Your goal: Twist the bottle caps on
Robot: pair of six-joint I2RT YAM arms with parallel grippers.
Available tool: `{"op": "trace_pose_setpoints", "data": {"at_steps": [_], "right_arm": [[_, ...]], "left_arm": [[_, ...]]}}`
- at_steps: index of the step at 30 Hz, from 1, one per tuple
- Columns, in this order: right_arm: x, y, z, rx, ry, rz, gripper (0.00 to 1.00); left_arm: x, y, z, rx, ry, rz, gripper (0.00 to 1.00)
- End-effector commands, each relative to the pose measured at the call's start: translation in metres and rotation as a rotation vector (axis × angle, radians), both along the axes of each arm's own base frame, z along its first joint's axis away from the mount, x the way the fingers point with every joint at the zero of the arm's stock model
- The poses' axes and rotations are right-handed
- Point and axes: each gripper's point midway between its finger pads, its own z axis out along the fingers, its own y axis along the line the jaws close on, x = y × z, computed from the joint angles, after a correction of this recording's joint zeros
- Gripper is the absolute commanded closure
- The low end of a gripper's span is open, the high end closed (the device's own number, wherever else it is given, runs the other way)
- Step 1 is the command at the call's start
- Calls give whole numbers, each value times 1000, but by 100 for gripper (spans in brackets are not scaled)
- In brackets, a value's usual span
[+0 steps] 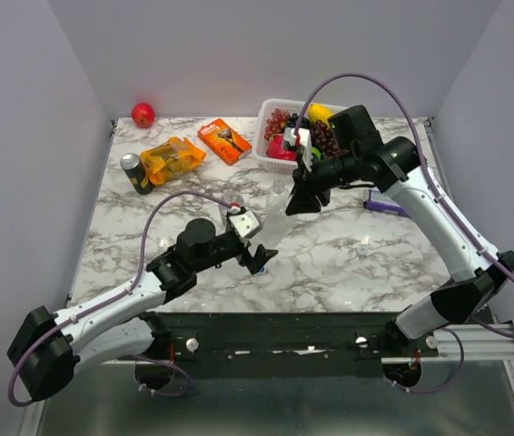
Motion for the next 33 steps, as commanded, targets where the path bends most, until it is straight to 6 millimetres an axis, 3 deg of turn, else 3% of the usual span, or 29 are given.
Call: {"op": "trace_pose_setpoints", "data": {"at_steps": [1, 2, 5, 9, 12, 13, 21, 26, 33], "right_arm": [[-6, -55, -29, -304, -143, 105, 86], [-3, -72, -41, -400, -172, 115, 86], [14, -98, -54, -536, -242, 76, 86], [51, -115, -63, -581, -261, -21, 86], [82, -120, -68, -578, -255, -81, 87], [92, -119, -61, -561, -276, -97, 87], [145, -121, -98, -548, -240, -140, 84], [163, -121, -97, -516, -235, -178, 83], [161, -126, -108, -519, -221, -203, 75]], "left_arm": [[5, 14, 9, 63, -28, 28, 1], [4, 18, 5, 92, -24, 25, 1], [4, 29, 7, 107, -21, 26, 2], [6, 35, 11, 110, 11, 38, 2], [13, 39, 18, 102, 38, 53, 1], [17, 42, 19, 97, 49, 64, 1], [26, 41, 33, 116, 52, 51, 2], [34, 41, 41, 121, 25, 55, 2], [40, 38, 40, 127, 22, 53, 1]]}}
